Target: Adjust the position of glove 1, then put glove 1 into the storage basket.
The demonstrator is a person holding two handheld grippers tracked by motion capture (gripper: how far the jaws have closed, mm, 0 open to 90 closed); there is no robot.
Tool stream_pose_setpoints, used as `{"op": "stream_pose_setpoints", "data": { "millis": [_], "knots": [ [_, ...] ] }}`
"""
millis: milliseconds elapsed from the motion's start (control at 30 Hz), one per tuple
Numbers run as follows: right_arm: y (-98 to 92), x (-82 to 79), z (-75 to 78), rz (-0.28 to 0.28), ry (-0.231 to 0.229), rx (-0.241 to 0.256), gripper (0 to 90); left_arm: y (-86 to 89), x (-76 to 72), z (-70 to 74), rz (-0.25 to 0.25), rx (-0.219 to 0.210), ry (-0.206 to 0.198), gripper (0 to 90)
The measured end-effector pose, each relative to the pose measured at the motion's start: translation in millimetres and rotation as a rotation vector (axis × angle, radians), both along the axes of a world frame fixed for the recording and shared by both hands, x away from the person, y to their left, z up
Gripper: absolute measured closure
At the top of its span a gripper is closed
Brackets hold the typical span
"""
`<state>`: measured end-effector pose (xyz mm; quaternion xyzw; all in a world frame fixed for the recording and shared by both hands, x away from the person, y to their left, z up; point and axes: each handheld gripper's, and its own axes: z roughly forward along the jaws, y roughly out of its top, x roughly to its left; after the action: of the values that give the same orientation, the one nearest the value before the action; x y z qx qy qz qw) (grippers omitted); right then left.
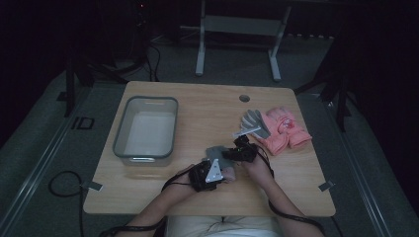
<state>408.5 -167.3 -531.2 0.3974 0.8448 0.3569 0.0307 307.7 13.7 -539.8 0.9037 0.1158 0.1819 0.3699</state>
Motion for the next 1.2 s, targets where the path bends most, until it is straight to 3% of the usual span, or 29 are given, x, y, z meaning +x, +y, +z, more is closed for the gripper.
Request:
{"op": "stream_pose_setpoints", "data": {
  "millis": [333, 600, 833, 1200],
  "knots": [
    [-5.2, -2.8, 39.9, 0.017, -0.053, 0.087, 75.6, 8.7, 5.0, 29.4, 0.004, 0.0, -0.004, 68.5],
    [-1.8, 0.3, 60.0, 0.021, -0.071, 0.137, 75.5, 23.5, 12.0, 57.4, -0.015, -0.008, 0.007, 68.6],
    [9.7, 4.2, 73.2, 0.034, -0.069, 0.161, 75.7, 35.9, 15.2, 72.6, -0.024, 0.01, 0.014, 68.6],
    [34.2, 13.1, 95.2, 0.033, -0.098, 0.161, 75.8, 60.1, 28.0, 94.5, -0.021, 0.032, -0.01, 68.7]
  ]
}}
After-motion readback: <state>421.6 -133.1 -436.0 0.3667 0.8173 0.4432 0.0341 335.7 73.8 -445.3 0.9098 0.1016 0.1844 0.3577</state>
